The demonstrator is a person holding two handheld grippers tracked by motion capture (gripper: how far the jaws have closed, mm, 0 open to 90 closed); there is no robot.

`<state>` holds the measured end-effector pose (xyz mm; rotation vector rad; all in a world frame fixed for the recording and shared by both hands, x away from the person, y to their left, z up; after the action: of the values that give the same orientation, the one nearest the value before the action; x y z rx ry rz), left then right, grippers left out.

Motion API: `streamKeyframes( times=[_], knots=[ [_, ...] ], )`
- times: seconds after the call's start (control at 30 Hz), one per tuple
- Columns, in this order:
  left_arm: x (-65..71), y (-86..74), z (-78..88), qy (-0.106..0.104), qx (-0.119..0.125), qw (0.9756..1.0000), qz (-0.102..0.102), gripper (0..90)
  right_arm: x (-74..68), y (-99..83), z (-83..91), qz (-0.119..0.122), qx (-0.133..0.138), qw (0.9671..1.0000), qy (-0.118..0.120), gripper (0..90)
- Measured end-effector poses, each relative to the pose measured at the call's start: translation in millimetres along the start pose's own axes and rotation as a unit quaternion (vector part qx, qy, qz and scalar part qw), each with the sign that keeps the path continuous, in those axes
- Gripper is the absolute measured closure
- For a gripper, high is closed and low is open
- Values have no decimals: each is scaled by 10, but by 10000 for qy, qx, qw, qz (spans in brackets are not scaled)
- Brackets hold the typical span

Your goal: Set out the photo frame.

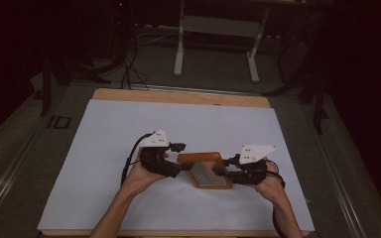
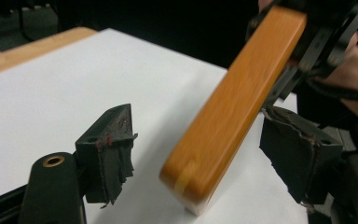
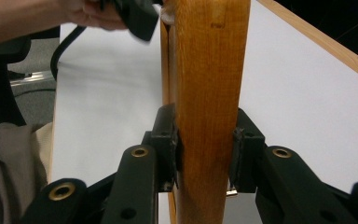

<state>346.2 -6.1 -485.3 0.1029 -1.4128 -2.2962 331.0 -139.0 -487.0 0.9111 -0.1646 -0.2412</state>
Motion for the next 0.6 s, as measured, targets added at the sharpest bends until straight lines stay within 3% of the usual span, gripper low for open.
streamKeyframes(
  times=[0.13,0.27,0.3,0.43,0.6],
  knots=[
    [43,-77,-143,-98,-126,9999,11,241,7,-29,17,-39,49,10000,-7,683],
    [108,-142,-262,-183,-230,9996,-17,307,21,-66,37,-131,74,9999,-18,683],
    [121,-159,-281,-178,-237,9996,-3,358,28,-77,43,-143,66,9999,-32,683],
    [123,-187,-285,114,-157,9998,96,502,35,-120,66,-119,23,9999,-67,680],
    [153,-198,-275,235,-91,9997,45,531,45,-141,72,-145,-42,9999,-77,670]
  ],
)
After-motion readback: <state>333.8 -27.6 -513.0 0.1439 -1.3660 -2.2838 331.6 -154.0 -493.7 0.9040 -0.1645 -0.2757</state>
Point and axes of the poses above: each handheld gripper's, and its own axes: z roughly backward along the jaws, y roughly out of its top, x roughly to its right, the point moved 10 cm from there along -z, roughly forward along the jaws, and after that the axes turned 6 degrees about -x, right-handed, at the moved point
